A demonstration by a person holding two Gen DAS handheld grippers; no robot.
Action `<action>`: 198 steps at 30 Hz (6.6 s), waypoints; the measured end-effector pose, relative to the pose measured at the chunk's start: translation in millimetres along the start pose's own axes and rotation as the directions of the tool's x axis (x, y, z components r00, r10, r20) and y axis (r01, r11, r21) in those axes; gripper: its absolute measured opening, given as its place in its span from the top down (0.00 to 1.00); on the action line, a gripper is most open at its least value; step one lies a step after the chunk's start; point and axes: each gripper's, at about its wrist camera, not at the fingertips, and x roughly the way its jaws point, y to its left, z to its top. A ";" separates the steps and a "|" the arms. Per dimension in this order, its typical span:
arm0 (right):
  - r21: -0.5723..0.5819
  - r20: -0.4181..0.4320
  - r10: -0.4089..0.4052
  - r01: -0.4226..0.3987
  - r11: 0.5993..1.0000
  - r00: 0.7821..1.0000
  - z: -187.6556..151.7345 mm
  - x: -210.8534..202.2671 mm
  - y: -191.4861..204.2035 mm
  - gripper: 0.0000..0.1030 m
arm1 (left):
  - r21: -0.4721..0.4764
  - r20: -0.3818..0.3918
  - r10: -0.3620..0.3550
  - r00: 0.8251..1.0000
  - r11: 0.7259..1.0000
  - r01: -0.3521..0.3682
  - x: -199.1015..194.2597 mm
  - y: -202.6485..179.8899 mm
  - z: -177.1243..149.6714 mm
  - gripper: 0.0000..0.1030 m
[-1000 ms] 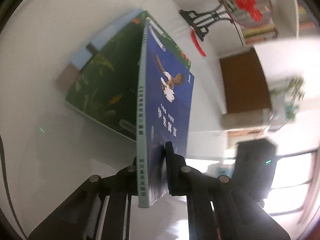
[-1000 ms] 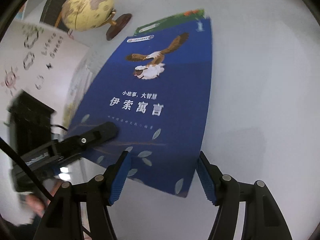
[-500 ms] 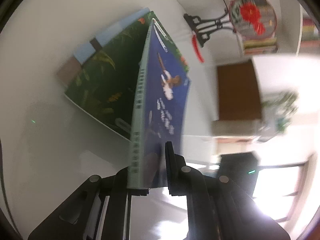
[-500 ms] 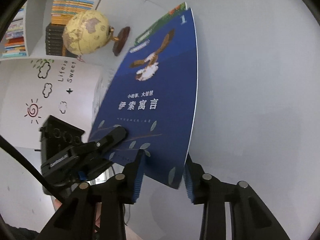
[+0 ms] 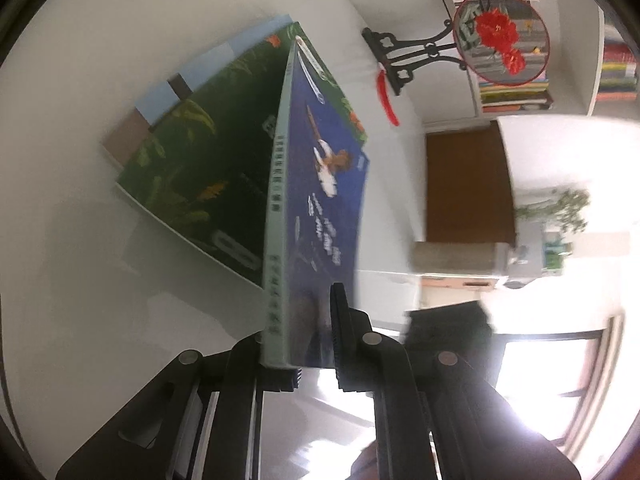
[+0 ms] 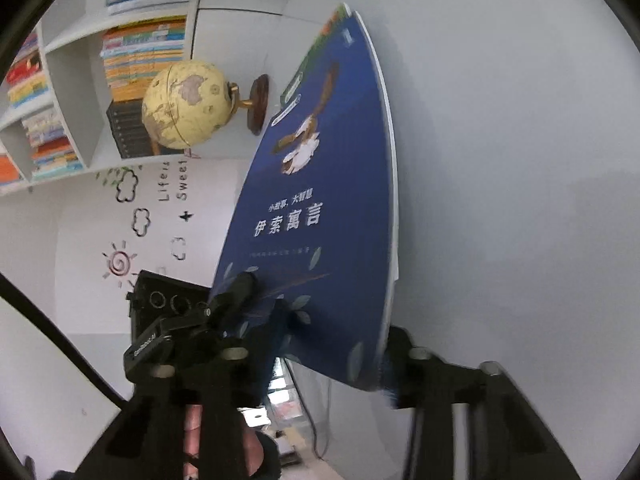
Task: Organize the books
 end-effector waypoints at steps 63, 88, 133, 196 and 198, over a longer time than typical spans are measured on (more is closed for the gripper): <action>-0.777 0.215 -0.398 0.403 0.483 0.892 -107.5 288.4 253.3 0.80 | 0.196 0.364 0.396 0.843 0.852 -0.486 -238.6 131.8 56.5 0.74; -0.686 0.211 -0.518 0.503 0.526 0.829 -109.5 273.2 223.3 0.60 | 0.233 0.417 0.449 0.791 0.788 -0.570 -255.6 111.0 38.3 0.75; -0.204 0.271 -0.514 0.570 0.796 0.814 36.6 32.4 60.5 0.56 | 0.338 0.125 0.347 0.929 0.866 -0.369 3.5 -0.3 41.2 0.75; -0.268 0.310 -0.510 0.589 0.763 0.802 36.8 17.4 50.4 0.51 | -0.056 0.141 -0.105 0.984 0.992 0.114 -12.3 41.8 37.1 0.65; -0.251 0.310 -0.502 0.579 0.776 0.807 38.3 14.5 47.3 0.51 | -0.141 0.137 -0.205 0.969 0.964 0.224 -13.2 53.7 38.1 0.65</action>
